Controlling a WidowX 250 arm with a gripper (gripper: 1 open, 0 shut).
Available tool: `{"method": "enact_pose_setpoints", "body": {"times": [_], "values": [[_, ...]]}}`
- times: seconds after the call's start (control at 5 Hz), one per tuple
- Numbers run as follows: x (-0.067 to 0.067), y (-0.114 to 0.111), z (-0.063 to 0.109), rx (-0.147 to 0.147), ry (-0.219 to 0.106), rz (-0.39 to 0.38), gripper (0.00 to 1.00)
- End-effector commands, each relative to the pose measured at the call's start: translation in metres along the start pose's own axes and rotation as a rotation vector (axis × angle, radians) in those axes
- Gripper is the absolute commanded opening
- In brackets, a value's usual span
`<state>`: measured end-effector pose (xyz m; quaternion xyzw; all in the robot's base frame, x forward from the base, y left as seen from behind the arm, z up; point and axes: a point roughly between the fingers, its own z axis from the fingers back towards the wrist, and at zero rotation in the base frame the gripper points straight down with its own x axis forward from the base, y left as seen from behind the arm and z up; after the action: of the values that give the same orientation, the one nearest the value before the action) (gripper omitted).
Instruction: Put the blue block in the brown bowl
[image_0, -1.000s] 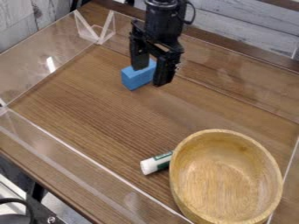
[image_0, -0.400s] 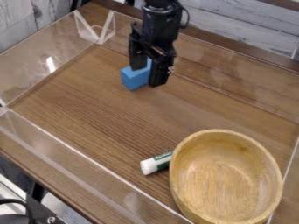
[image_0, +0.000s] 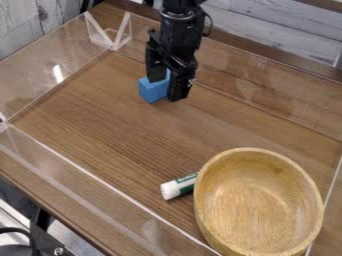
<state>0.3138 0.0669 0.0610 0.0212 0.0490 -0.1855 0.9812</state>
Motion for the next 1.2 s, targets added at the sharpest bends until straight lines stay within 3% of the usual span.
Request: {"method": "enact_pose_setpoints", "body": {"times": [0.0, 1.0], "values": [[0.007, 0.012, 0.015, 0.038, -0.066, 0.002, 1.00], [0.008, 0.013, 0.004, 0.026, -0.095, -0.011, 1.00]]}}
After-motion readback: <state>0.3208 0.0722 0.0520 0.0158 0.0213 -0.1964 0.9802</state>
